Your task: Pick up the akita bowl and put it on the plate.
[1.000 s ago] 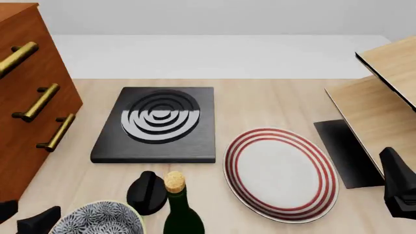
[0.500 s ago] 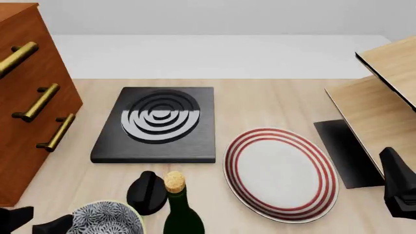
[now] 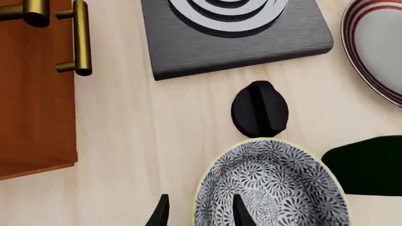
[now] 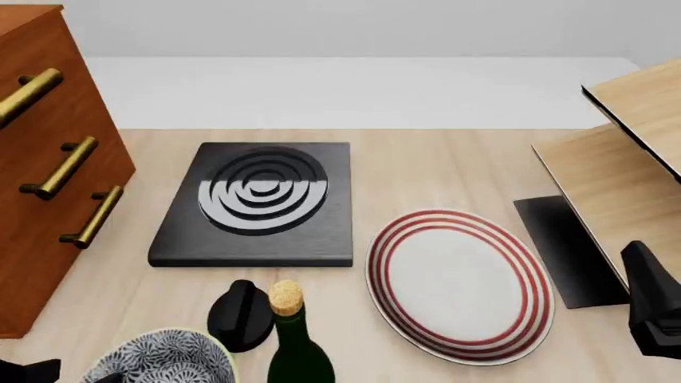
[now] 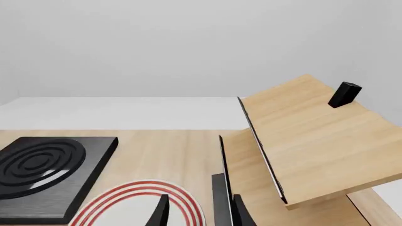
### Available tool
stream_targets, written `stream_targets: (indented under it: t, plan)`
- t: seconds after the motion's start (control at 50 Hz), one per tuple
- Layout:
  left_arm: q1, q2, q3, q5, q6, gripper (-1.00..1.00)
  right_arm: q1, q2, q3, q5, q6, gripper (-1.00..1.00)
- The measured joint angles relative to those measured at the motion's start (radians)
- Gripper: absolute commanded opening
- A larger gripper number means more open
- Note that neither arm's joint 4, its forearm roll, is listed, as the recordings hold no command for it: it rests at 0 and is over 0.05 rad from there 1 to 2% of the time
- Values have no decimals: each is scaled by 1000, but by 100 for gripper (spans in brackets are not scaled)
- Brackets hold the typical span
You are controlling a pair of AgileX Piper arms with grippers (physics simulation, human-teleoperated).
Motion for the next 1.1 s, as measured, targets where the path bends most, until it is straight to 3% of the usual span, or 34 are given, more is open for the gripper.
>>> stream_targets:
  t: [0.24,0.6,0.96,0.98,1.1]
  plan:
    - [-8,14,29,-21,-9,100,0,0,0,0,0,100]
    - [-34,118,73,-155,-34,100,0,0,0,0,0,100]
    - [-56,124,72,-151,-65,100,0,0,0,0,0,100]
    - [-56,122,71,-147,-66,-100,0,0,0,0,0,100]
    - [-46,99,63,-122,-67,-100,0,0,0,0,0,100]
